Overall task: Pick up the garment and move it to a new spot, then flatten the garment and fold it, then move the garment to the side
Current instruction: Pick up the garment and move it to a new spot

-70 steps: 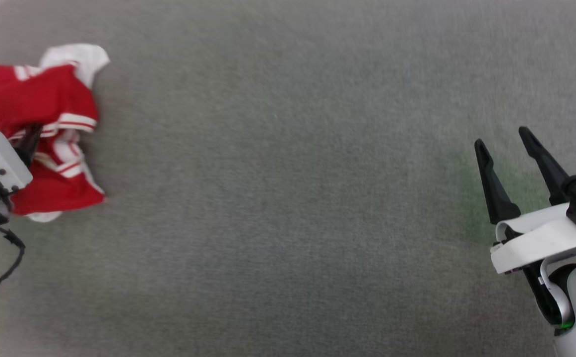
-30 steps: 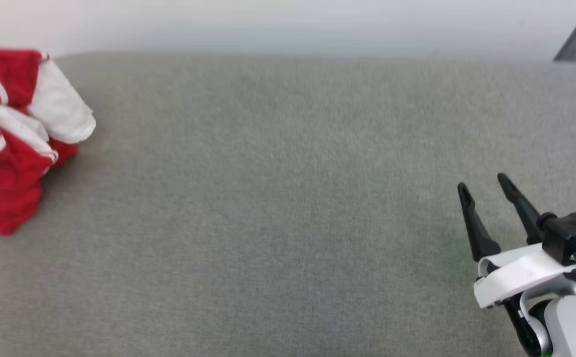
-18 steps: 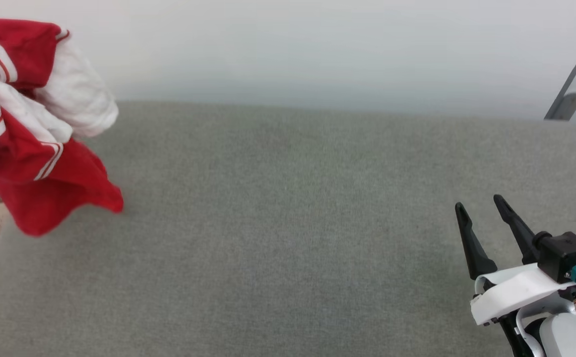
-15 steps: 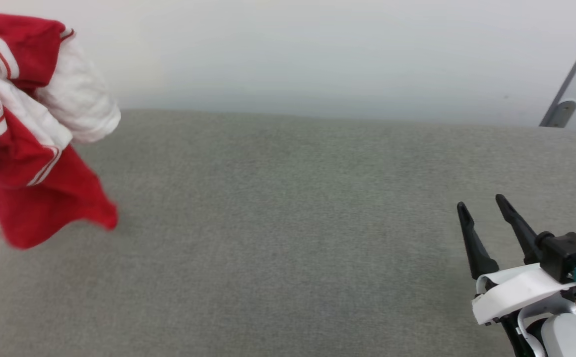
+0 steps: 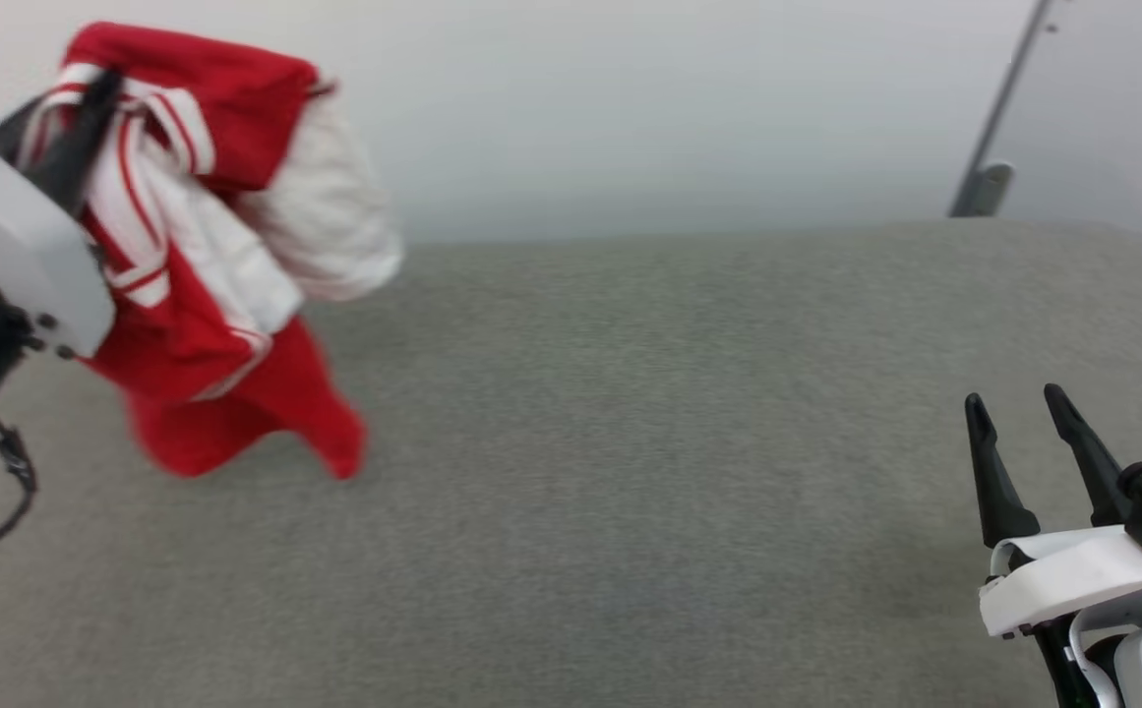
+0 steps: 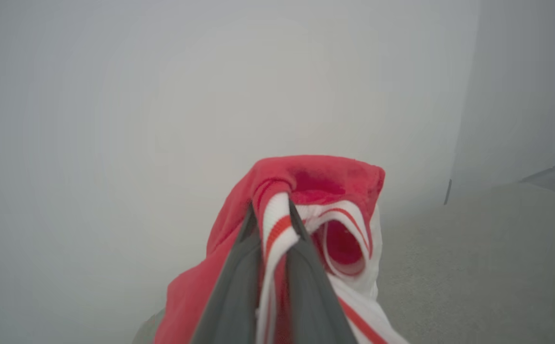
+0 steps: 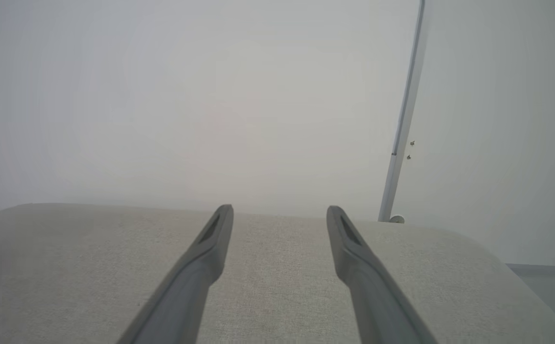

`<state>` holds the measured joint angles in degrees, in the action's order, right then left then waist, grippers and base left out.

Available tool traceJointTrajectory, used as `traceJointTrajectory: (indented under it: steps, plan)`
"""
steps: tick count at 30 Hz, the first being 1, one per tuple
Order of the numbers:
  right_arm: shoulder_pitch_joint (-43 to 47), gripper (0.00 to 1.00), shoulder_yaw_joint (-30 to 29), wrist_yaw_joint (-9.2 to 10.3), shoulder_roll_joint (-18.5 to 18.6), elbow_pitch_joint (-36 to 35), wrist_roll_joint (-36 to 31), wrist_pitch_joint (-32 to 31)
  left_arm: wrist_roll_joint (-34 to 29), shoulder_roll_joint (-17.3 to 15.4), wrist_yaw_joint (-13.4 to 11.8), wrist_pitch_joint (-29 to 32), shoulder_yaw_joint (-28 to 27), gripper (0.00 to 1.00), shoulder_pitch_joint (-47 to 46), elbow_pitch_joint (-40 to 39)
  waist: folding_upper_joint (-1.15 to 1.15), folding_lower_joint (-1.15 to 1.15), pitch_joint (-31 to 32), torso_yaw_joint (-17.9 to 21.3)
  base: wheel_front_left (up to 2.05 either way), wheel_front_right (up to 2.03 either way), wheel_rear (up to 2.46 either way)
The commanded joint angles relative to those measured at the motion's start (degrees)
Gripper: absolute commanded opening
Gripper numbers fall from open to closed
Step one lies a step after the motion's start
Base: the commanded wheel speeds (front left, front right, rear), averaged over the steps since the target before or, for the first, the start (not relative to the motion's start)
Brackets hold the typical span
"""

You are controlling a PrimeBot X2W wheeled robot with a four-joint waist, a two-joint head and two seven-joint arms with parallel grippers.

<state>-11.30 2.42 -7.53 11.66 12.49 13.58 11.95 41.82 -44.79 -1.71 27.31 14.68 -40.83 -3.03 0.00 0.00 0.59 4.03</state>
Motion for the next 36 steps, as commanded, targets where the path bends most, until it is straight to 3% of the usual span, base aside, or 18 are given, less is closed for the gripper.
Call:
traceJointTrajectory:
  steps: [1, 9, 19, 36]
  plan:
    - [-0.33, 1.0, -0.26, 0.08, -0.12, 0.09, -0.14, 0.37, 0.38, 0.44, -0.42, 0.26, 0.07, 0.0, 0.46, -0.67, 0.0, 0.0, -0.82, 2.99, 0.0, 0.0, 0.0]
    - [-0.85, 1.0, -2.24, 0.08, -0.98, 0.32, -0.51, 1.06, -1.26, 6.74, -0.41, 1.59, 6.65, 0.0, -2.11, -2.33, 0.0, 0.0, -2.97, 7.27, 0.0, 0.0, 0.0]
    - [-1.5, 1.0, -2.45, 0.08, -2.55, 1.33, -0.58, 2.17, -3.26, 13.69, 0.45, 1.65, 15.63, 0.0, 0.98, 1.93, 0.0, 0.0, -5.91, 9.58, 0.0, 0.0, 0.0]
    - [-2.95, 1.0, 0.09, 0.08, -3.76, 4.06, -0.15, 3.06, -0.44, 20.74, 3.6, 1.23, 22.67, 0.0, 7.42, 23.77, 0.0, 0.0, -7.41, 11.07, 0.0, 0.0, 0.0]
